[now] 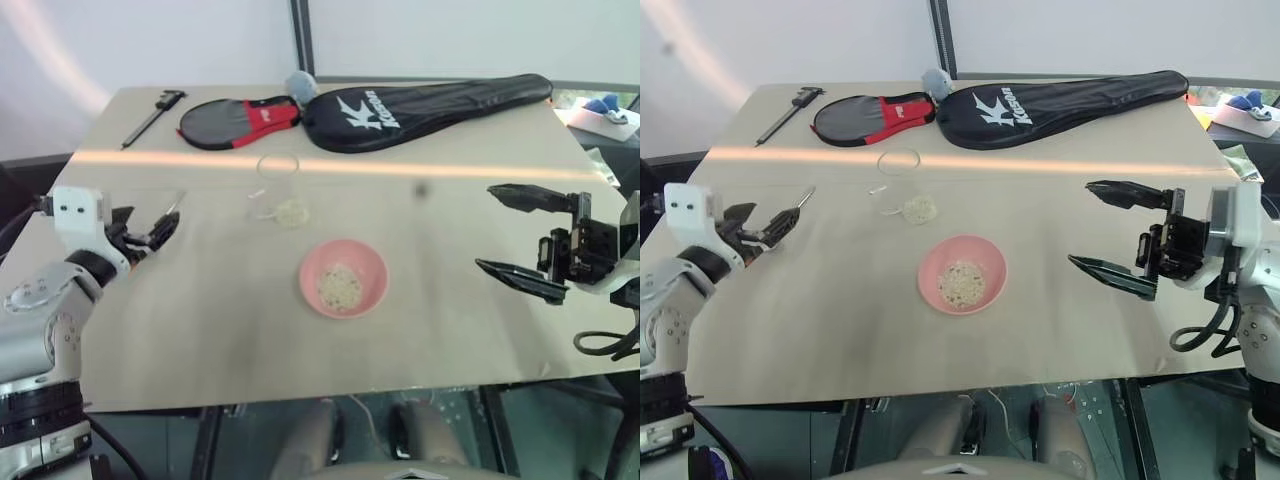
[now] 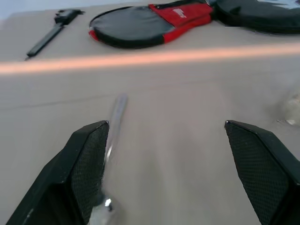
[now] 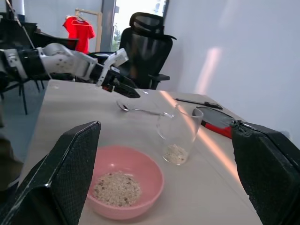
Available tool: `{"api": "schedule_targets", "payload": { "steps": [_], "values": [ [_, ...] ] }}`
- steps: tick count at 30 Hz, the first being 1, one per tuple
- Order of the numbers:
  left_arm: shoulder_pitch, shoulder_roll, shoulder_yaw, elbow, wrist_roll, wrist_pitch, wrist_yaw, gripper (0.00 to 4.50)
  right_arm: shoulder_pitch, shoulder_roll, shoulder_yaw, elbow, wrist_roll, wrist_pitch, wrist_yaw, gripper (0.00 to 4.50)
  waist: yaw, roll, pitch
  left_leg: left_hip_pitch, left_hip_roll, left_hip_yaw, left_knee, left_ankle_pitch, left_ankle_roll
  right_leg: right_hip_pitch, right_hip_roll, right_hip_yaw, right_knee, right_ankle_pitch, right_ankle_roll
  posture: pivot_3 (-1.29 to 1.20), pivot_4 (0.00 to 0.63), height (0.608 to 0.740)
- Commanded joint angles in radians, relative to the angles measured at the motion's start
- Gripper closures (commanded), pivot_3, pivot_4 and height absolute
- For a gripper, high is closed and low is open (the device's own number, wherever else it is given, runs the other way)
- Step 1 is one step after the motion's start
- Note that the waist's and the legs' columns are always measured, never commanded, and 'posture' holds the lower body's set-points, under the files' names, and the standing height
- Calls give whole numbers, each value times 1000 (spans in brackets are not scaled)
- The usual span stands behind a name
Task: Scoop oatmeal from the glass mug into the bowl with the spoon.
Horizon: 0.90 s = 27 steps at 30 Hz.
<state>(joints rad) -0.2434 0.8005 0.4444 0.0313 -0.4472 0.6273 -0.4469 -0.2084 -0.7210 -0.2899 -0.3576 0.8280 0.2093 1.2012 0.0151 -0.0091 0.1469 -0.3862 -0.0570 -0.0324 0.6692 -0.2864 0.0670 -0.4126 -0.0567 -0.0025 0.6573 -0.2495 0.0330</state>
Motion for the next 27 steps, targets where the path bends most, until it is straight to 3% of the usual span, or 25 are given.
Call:
{"api": "schedule_targets", "payload": {
  "steps": [1,4,9,16,24,25,27],
  "values": [
    [-141,92,-130,124,93,169,20,387,6,-5,-20,-29,6,-9,1,0,0,0,0,0,0,0,0,0,0,0,0,0,1,0,0,0,150,740],
    [-279,119,-204,298,147,174,-11,387,17,1,-21,-39,0,-12,-11,0,0,0,0,0,-1,0,0,0,0,0,0,0,1,0,0,0,150,740],
    [-533,149,-373,759,298,11,-148,387,48,2,-37,-60,-8,-16,-38,0,-4,-2,1,-2,-2,0,1,1,-1,-3,0,1,2,0,0,0,150,740],
    [-709,108,-439,1162,412,-208,-237,387,105,1,-70,-117,-3,-14,-90,0,-1,-3,1,-12,-2,0,6,1,-1,-12,0,0,5,0,0,0,150,740],
    [-737,68,-412,1254,430,-253,-277,4108,159,-10,-96,-169,11,0,-128,0,-1,-2,0,-11,-2,0,9,1,-1,-10,0,0,9,0,0,0,150,740],
    [-730,69,-408,1255,431,-258,-275,4456,163,-10,-98,-170,10,0,-131,0,-1,-2,0,-10,-2,0,9,1,-1,-10,0,0,10,0,0,0,150,740],
    [-719,72,-384,1254,415,-262,-272,4456,167,-9,-96,-170,1,4,-144,0,-2,-2,0,-10,-2,0,11,1,-1,-10,0,0,11,0,0,0,150,740]
  ]
}}
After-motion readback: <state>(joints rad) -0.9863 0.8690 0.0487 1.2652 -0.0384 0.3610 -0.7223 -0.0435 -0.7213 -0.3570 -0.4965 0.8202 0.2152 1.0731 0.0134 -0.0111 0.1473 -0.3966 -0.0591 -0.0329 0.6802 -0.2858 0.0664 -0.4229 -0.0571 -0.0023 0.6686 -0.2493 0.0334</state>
